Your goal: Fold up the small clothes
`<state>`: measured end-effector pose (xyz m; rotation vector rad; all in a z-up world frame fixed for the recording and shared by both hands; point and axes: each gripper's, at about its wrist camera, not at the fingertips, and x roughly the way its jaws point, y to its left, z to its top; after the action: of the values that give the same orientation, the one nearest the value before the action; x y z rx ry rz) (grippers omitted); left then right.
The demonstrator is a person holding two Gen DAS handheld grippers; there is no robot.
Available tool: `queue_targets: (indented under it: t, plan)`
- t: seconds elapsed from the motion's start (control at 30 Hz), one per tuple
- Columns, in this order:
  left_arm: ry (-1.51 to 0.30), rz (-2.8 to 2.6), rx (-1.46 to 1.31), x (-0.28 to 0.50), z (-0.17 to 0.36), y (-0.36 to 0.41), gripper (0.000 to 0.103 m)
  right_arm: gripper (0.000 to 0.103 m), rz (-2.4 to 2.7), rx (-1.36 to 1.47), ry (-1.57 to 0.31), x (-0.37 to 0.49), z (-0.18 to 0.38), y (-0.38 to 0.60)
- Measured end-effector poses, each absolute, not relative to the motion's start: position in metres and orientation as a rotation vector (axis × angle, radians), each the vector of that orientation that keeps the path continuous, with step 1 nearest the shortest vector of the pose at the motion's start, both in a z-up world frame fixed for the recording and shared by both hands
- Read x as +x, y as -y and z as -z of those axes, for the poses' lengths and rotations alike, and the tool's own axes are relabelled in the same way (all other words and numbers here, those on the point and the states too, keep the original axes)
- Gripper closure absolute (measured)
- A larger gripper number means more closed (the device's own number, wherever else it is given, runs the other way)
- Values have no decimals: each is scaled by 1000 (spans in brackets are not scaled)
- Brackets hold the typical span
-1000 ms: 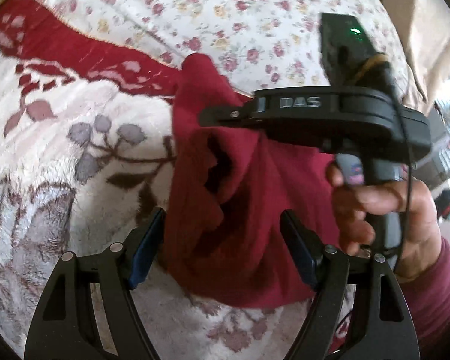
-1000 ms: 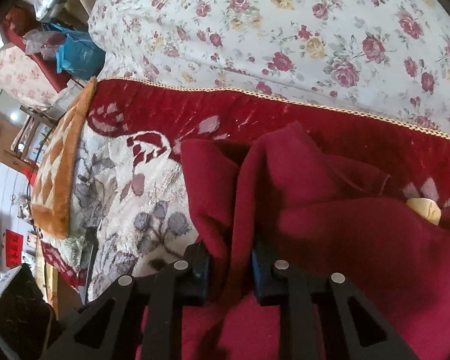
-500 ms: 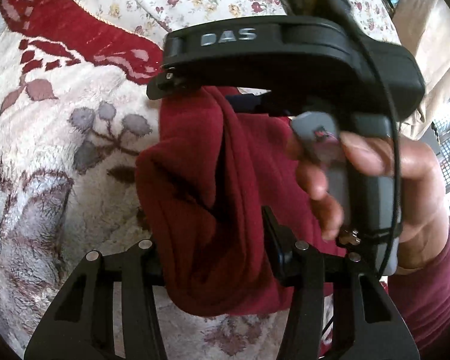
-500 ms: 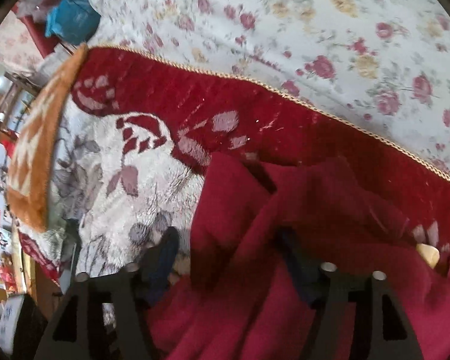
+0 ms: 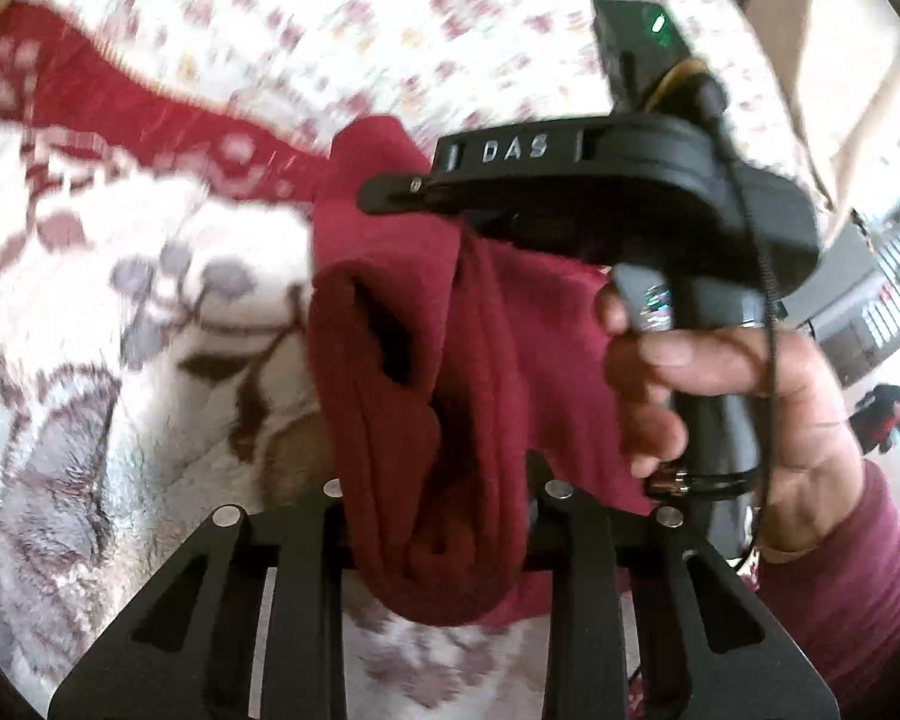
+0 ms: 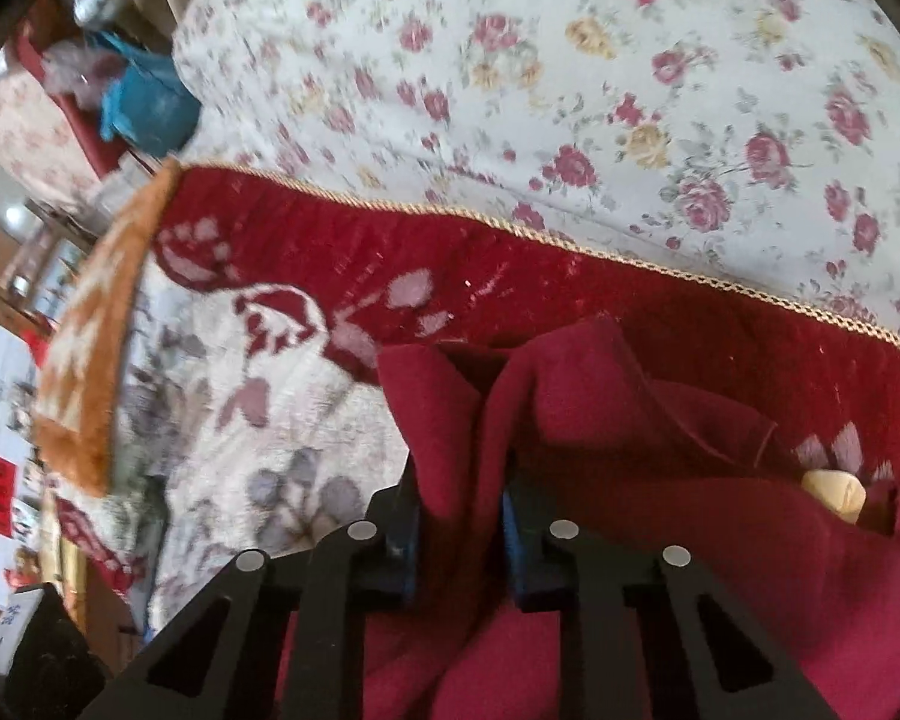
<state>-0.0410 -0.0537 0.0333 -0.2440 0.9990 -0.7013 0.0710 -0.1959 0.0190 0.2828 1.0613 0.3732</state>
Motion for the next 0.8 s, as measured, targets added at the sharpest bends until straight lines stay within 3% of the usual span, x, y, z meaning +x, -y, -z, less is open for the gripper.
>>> queue_targets:
  t: [0.47, 0.8]
  plan:
    - [-910, 900, -63, -104, -93, 170, 81, 85, -409, 497, -840, -25, -96, 333]
    - [-997, 973, 103, -144, -59, 277, 81, 85, -236, 634, -823, -98, -58, 464]
